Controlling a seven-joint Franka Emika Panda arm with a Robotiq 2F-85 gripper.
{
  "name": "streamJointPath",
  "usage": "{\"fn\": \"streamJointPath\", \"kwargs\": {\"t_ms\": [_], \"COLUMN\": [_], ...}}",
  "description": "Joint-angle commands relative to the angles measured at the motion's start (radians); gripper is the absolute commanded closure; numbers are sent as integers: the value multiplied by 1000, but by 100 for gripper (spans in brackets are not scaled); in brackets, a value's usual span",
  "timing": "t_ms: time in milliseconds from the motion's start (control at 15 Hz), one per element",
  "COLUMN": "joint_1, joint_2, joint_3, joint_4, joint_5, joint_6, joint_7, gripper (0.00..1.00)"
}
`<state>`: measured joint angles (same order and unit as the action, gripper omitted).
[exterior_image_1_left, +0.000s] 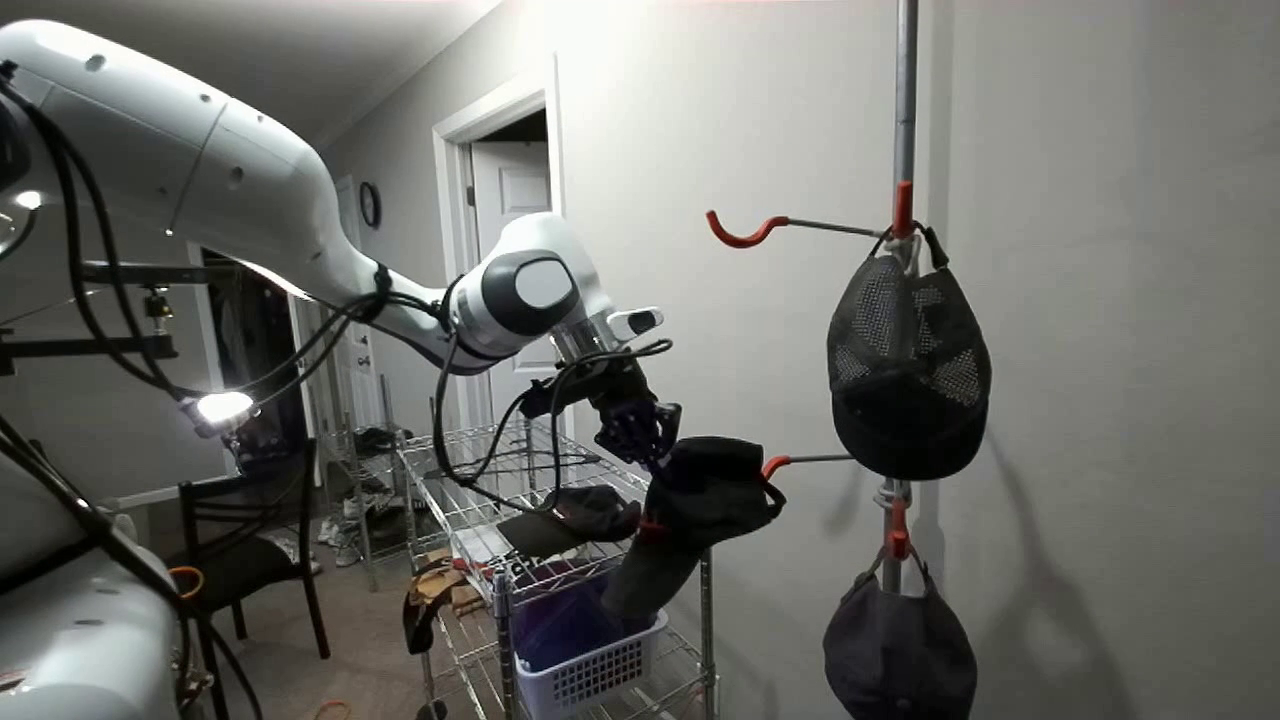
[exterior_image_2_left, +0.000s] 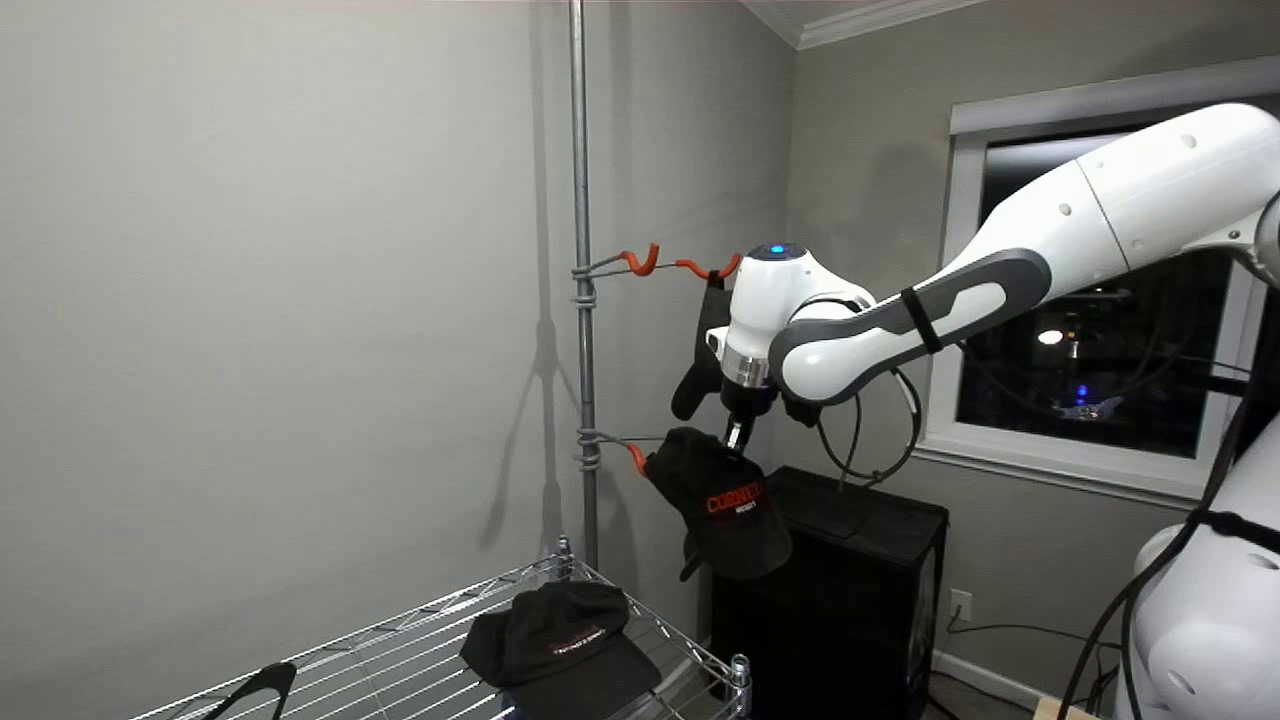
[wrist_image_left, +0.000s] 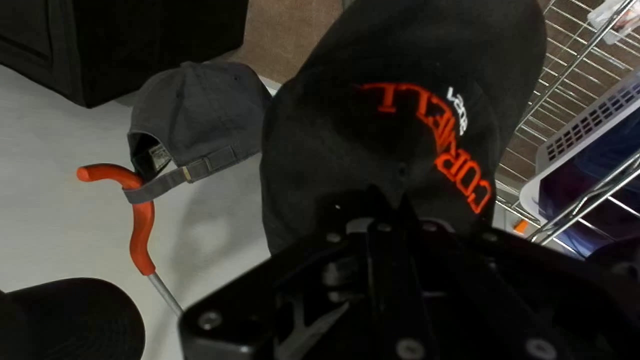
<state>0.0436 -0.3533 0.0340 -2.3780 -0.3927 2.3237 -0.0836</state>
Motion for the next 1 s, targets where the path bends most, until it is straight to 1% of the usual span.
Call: {"fn": "streamJointPath", "kwargs": {"t_ms": [0, 133, 267, 467, 667, 733, 800, 867, 933], "joint_1": [11, 19, 31, 58, 75, 79, 80, 78, 77], "joint_2": [-3, -9, 1, 18, 21, 19, 16, 12, 10], "joint_3": [-23, -31, -38, -47, -51, -53, -53, -53, -54], "joint_4": [-30, -43, -39, -31, -36, -33, -38, -39, -40], "joint_5": [50, 77, 115, 184, 224, 237, 239, 241, 241], "joint_6": [120, 198, 232, 214, 190, 174, 174, 167, 166], "joint_7": [-83, -116, -155, -220, -275, -290, -300, -305, -311], "gripper": [97, 97, 97, 97, 97, 72, 71, 67, 60]}}
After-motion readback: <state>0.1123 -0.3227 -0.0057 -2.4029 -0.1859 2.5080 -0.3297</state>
